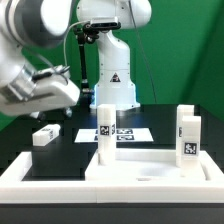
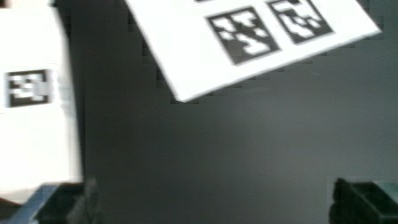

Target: Assemble desk

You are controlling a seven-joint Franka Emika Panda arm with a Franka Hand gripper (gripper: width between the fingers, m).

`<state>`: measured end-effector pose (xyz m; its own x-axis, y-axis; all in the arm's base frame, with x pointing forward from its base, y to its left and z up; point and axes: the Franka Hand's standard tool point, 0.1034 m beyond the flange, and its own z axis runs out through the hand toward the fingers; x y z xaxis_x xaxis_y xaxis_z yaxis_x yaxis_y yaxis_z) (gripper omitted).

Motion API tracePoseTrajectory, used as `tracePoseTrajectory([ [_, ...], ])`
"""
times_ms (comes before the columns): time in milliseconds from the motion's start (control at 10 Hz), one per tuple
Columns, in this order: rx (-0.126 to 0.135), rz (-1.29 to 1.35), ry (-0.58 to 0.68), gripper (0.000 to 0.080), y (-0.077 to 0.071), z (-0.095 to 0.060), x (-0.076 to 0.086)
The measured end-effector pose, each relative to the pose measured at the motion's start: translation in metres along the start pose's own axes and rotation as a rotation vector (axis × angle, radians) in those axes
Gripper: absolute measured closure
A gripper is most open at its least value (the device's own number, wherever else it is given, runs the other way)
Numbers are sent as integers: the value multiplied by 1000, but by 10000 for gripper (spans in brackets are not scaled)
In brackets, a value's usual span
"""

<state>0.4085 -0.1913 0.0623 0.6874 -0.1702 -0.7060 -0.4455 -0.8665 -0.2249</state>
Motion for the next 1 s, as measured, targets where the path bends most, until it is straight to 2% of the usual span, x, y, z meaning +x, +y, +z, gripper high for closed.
tracePoseTrajectory([
  [100,-8,16,-128,151,28,10,-4],
  [200,-43,32,-191,151,46,10,2],
  [400,-62,35,-204,151,51,11,8],
  [700,-66,40,-198,151,53,12,10],
  [1000,-82,48,-202,151,59,43,16],
])
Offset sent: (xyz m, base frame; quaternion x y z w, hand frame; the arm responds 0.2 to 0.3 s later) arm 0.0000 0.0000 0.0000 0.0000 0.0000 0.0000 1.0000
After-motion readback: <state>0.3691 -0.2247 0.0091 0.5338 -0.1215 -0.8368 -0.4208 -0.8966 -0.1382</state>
